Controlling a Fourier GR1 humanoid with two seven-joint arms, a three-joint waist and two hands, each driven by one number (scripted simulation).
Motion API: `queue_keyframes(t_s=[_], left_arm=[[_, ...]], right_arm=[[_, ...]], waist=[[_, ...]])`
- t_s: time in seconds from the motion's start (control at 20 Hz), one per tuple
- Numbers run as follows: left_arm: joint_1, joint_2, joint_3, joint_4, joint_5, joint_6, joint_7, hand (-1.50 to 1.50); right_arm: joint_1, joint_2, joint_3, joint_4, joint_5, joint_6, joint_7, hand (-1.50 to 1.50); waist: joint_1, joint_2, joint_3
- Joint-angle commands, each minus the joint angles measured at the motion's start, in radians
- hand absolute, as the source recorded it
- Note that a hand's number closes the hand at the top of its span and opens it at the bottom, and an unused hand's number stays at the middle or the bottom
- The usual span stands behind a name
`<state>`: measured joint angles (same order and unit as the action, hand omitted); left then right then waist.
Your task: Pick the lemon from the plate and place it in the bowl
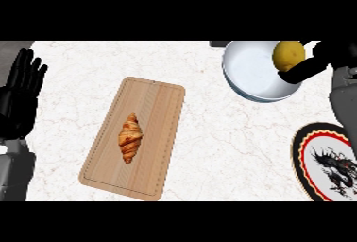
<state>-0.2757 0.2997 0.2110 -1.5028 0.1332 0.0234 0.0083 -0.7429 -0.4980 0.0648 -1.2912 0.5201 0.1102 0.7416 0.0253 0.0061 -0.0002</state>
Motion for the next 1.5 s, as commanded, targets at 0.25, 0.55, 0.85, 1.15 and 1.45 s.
queue_keyframes(t_s=[0.25, 0.55, 0.85, 1.15, 1.45], left_arm=[[-0.028, -0.018, -0.002, 0.051, -0.007, 0.000, -0.032, 0.00], [-0.033, 0.025, 0.023, 0.015, 0.016, -0.022, 0.023, 0.00], [0.002, -0.001, 0.007, 0.016, -0.007, -0.014, -0.022, 0.00], [0.025, -0.026, -0.005, 0.000, -0.025, 0.010, -0.023, 0.00], [0.077, -0.006, 0.039, 0.005, 0.009, -0.025, -0.047, 0.00]], right_arm=[[-0.116, 0.127, -0.058, 0.425, 0.101, -0.208, -0.062, -1.50], [-0.086, 0.182, -0.193, 0.507, -0.021, -0.362, -0.285, -1.50], [-0.101, 0.212, -0.268, 0.538, -0.011, -0.638, -0.457, -1.50], [-0.057, 0.095, -0.391, 0.476, -0.097, -0.670, -0.492, -1.50], [0.150, 0.014, -0.513, 0.317, -0.265, -0.563, -0.574, -1.50]], waist=[[-0.004, 0.002, 0.000], [-0.004, 0.002, 0.002], [-0.001, 0.004, 0.001], [-0.028, -0.006, 0.001], [-0.044, -0.011, 0.000]])
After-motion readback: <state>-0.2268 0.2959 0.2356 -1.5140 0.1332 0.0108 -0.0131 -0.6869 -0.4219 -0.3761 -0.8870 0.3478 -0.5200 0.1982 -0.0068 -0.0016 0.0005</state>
